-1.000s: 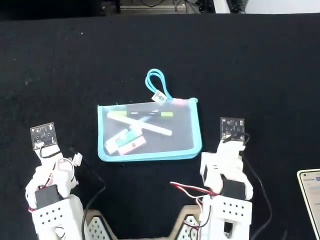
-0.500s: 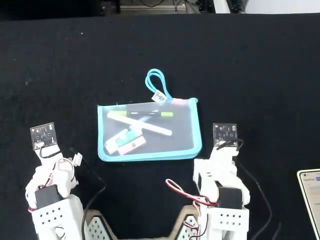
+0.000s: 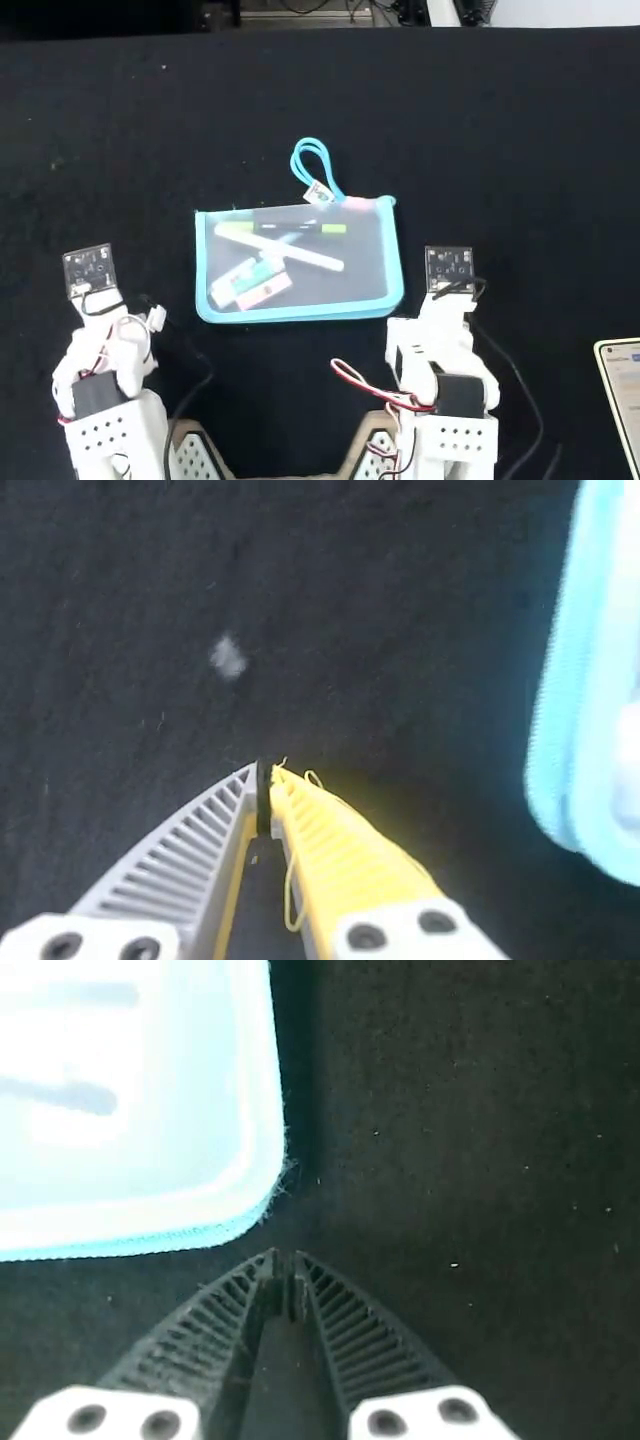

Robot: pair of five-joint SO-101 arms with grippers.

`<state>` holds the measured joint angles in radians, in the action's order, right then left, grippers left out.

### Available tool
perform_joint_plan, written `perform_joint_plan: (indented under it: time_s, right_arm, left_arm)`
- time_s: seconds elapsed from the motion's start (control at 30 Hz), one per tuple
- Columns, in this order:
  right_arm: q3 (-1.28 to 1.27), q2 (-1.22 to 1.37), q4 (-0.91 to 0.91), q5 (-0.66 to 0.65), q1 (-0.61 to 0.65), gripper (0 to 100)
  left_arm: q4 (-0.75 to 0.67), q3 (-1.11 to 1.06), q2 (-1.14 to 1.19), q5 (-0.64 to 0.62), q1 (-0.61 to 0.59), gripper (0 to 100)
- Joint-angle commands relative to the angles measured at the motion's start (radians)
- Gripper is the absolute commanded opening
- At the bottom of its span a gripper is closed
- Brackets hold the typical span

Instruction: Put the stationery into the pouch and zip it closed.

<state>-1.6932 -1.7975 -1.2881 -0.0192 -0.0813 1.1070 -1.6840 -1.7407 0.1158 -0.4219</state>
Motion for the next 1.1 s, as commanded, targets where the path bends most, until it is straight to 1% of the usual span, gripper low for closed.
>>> perform_joint_plan:
  time_s: [0.0, 0.93, 1.07]
  right_arm:
    - [0.007, -0.062, -0.002, 0.003, 0.008, 1.2]
    - [0.007, -0.064, -0.002, 0.003, 0.014, 1.2]
    - [0.008, -0.102, -0.003, 0.003, 0.021, 1.2]
  left_arm:
    - [0.008, -0.016, -0.087, -0.008, 0.041, 3]
    - [0.008, -0.016, -0.087, -0.008, 0.047, 3]
    - [0.008, -0.016, -0.087, -0.008, 0.047, 3]
